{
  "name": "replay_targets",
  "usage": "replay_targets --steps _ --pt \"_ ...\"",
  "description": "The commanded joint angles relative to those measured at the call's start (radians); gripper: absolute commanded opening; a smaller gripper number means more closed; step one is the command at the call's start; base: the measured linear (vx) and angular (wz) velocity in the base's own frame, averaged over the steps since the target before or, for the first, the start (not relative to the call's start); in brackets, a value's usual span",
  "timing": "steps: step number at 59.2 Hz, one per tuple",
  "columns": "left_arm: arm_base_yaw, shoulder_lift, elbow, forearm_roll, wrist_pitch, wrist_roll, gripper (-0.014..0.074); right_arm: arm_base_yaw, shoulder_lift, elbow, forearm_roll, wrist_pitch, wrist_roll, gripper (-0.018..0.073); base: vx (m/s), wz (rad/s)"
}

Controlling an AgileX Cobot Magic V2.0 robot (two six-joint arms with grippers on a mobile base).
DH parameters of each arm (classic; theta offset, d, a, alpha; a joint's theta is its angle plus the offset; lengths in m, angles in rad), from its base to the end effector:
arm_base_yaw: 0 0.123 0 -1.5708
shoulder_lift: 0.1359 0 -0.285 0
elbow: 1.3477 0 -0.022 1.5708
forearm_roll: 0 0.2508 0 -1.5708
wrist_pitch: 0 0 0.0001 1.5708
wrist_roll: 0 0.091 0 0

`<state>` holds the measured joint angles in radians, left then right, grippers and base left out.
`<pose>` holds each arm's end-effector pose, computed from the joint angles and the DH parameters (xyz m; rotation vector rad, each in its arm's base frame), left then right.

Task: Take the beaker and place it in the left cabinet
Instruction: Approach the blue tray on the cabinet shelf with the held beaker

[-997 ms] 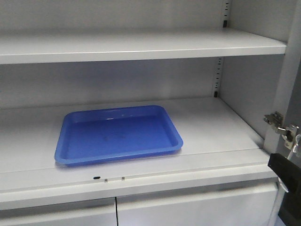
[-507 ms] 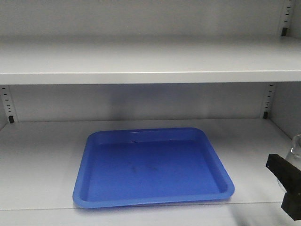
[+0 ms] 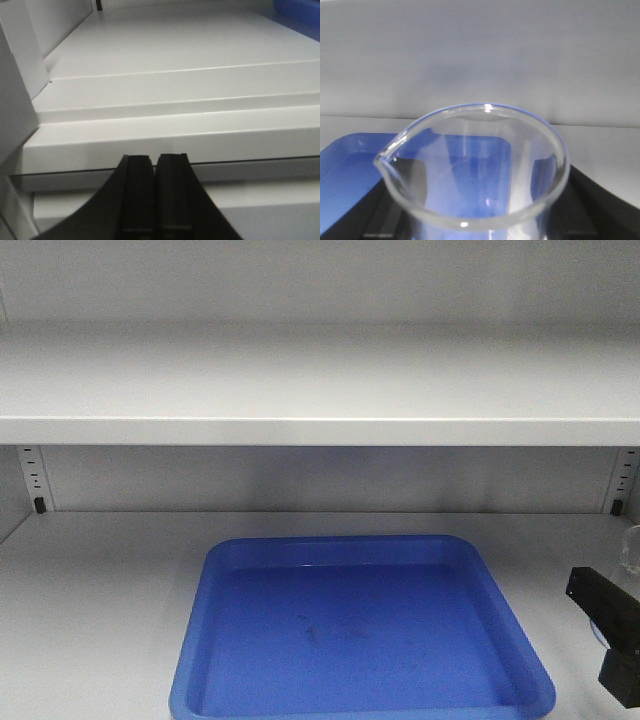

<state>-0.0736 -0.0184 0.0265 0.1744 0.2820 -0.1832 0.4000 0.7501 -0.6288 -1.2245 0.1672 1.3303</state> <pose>0.0545 0.0004 0.1801 0.0164 1.7694 -0.0218 0.1535 0.0493 0.3490 -0.1218 1.6629 0.2563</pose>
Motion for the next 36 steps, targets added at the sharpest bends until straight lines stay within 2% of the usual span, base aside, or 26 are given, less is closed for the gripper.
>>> replay_targets --steps 1,36 --pt "0.000 -0.009 -0.011 0.000 -0.083 -0.004 0.0004 -0.003 -0.005 -0.034 -0.019 -0.025 -0.001 -0.0003 0.02 0.02" --pt "0.000 -0.009 -0.011 0.000 -0.083 -0.004 0.0004 -0.003 -0.005 -0.034 -0.019 -0.026 -0.001 -0.0003 0.00 0.00"
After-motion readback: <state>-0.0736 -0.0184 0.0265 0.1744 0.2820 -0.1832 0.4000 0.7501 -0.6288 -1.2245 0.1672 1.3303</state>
